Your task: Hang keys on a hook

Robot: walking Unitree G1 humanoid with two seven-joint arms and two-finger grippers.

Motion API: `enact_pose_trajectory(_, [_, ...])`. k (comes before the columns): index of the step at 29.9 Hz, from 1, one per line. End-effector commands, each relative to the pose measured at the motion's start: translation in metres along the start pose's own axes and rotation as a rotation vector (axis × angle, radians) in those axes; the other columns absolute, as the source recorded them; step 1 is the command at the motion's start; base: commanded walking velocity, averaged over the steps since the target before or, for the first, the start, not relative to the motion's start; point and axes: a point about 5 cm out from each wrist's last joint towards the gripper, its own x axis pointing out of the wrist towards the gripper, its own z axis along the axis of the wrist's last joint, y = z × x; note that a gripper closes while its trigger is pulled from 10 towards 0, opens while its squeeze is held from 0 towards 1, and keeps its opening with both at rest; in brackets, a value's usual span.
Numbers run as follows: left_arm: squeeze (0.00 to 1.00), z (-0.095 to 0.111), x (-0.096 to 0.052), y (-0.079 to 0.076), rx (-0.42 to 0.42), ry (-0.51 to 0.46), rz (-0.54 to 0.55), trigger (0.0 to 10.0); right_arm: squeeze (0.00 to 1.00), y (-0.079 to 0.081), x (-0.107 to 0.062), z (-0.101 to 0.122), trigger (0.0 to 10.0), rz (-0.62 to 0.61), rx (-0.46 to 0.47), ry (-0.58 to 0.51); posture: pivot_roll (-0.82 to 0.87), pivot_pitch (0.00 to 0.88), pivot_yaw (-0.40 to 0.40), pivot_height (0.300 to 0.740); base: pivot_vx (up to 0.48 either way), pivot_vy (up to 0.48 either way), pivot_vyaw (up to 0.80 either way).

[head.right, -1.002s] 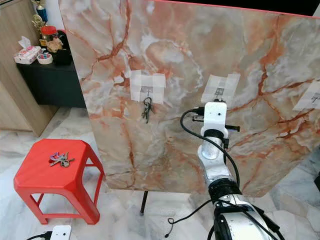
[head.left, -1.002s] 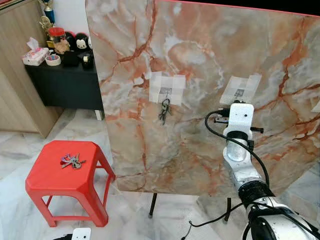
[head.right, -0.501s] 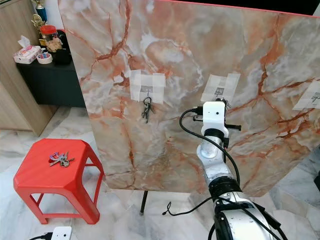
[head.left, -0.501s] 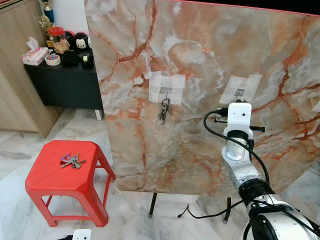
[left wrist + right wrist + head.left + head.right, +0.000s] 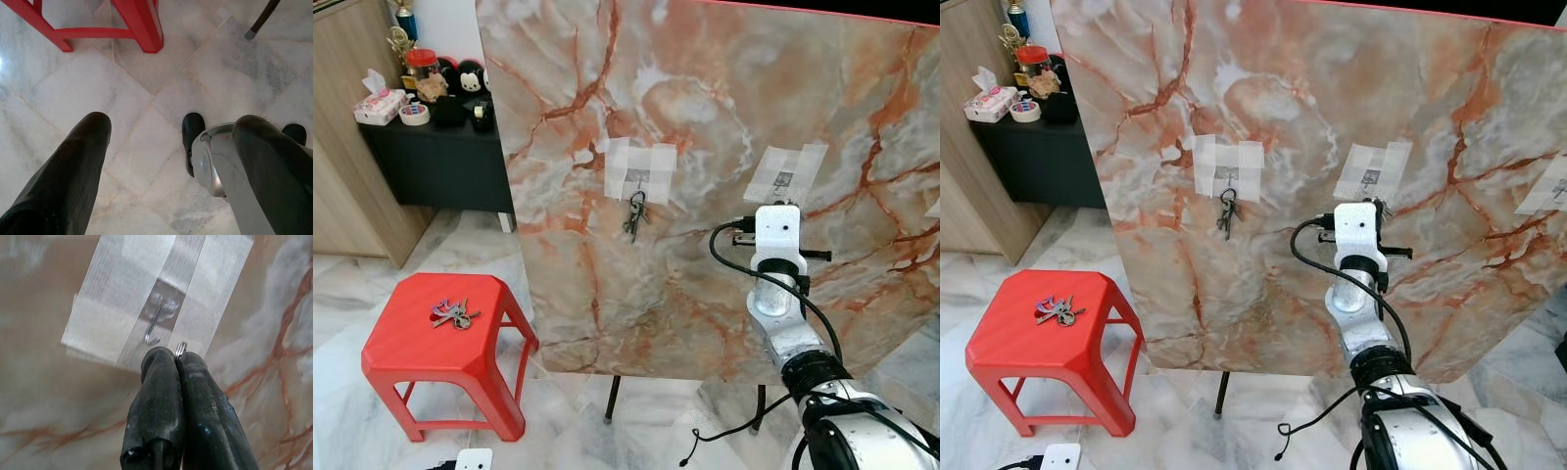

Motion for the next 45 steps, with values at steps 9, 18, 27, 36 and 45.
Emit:
enact_pose_trajectory(9, [0.0,-0.0029,-0.0005,-0.0026,0.0,0.016,-0.001,10.0,0.0,-0.0031,0.0058,0.0032,10.0,-0.001,-0.022,0.001,0.08,0.036,-0.105,0.74,0.0,0.0,0.0])
enact_pose_trajectory(18, [0.0,-0.002,-0.0002,-0.0025,-0.001,0.012,-0.001,10.0,0.0,0.0002,0.0044,0.0005,10.0,0.029,-0.048,0.014,0.08,0.038,-0.105,0.74,0.0,0.0,0.0])
enact_pose_trajectory(27, [0.0,-0.0026,-0.0004,-0.003,-0.005,0.014,-0.001,10.0,0.0,0.0001,0.0055,0.0007,10.0,0.04,-0.078,0.01,0.08,0.039,-0.109,0.74,0.0,0.0,0.0])
enact_pose_trajectory(36, [0.0,-0.0026,-0.0004,-0.0035,-0.007,0.015,-0.001,10.0,0.0,-0.0017,0.0072,0.0024,10.0,0.027,-0.078,0.006,0.08,0.039,-0.109,0.74,0.0,0.0,0.0])
enact_pose_trajectory(45, [0.0,-0.0022,-0.0003,-0.0041,-0.008,0.013,-0.003,10.0,0.0,-0.0019,0.0081,0.0043,10.0,0.026,-0.084,-0.006,0.08,0.038,-0.109,0.74,0.0,0.0,0.0])
